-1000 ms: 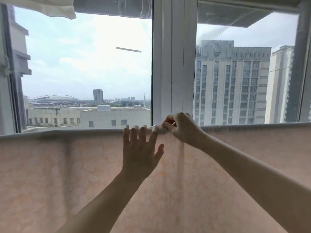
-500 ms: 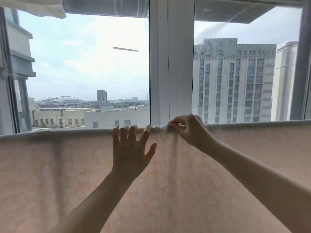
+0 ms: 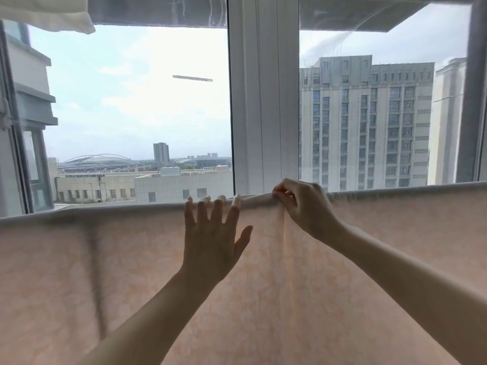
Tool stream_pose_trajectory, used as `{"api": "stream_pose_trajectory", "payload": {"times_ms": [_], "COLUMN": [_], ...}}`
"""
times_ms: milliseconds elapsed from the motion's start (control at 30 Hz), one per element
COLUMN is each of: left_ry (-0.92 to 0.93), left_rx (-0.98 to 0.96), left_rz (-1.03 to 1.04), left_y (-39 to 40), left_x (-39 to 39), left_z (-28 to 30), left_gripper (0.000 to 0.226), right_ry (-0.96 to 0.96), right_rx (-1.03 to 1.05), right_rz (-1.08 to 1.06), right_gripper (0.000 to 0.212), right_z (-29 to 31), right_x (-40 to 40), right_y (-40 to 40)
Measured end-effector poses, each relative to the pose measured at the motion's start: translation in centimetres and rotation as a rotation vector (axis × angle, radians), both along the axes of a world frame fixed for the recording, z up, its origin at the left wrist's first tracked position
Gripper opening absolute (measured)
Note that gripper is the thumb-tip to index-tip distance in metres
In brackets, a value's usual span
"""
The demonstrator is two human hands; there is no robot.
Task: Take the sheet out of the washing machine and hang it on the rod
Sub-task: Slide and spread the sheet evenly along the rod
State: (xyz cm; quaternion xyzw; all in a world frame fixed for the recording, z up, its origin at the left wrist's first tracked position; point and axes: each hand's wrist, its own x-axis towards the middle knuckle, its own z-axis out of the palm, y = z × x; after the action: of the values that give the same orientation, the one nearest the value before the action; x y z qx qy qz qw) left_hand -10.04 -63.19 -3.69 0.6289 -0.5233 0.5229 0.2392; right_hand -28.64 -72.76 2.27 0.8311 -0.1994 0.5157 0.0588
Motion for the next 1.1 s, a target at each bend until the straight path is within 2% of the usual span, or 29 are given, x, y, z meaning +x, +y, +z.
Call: {"api": "stream_pose_trajectory", "payload": {"times_ms": [300, 500, 667, 733, 833, 967, 1100], "left_ry": [0.054, 0.041, 0.058, 0.06, 0.071, 0.086, 0.079], "left_rx": [-0.048, -0.078, -0.065, -0.06, -0.048, -0.051, -0.067], "left_rz": [-0.07, -0.049, -0.024, -0.02, -0.002, 0.019, 0.033], "left_y": [-3.0, -3.2, -3.1, -3.1, -3.0, -3.1, -3.5], "left_x": [-4.3, -3.4, -3.3, -3.0, -2.8, -2.9, -2.8], "left_z": [-0.1, -0.2, -0.2, -0.1, 0.2, 0.2, 0.3], "left_gripper": [0.057, 0.058, 0.056, 0.055, 0.055, 0.055, 0.054], "right_ry": [-0.034, 0.061, 0.247, 0.291, 0.238, 0.106, 0.158], "right_rx": [-0.012, 0.083, 0.152, 0.137, 0.125, 0.196, 0.196], "right_rz": [0.037, 0.032, 0.062, 0.072, 0.074, 0.075, 0.077], "right_gripper": [0.01, 0.017, 0.012, 0.018, 0.02, 0.008, 0.009], "right_z": [-0.5, 0.2, 1.7, 1.6, 1.0, 1.1, 1.2], "right_x": [0.2, -2.8, -4.1, -4.2, -4.5, -5.2, -5.1], "right_y": [0.3, -0.8, -2.1, -2.5, -3.2, -4.3, -4.8]}}
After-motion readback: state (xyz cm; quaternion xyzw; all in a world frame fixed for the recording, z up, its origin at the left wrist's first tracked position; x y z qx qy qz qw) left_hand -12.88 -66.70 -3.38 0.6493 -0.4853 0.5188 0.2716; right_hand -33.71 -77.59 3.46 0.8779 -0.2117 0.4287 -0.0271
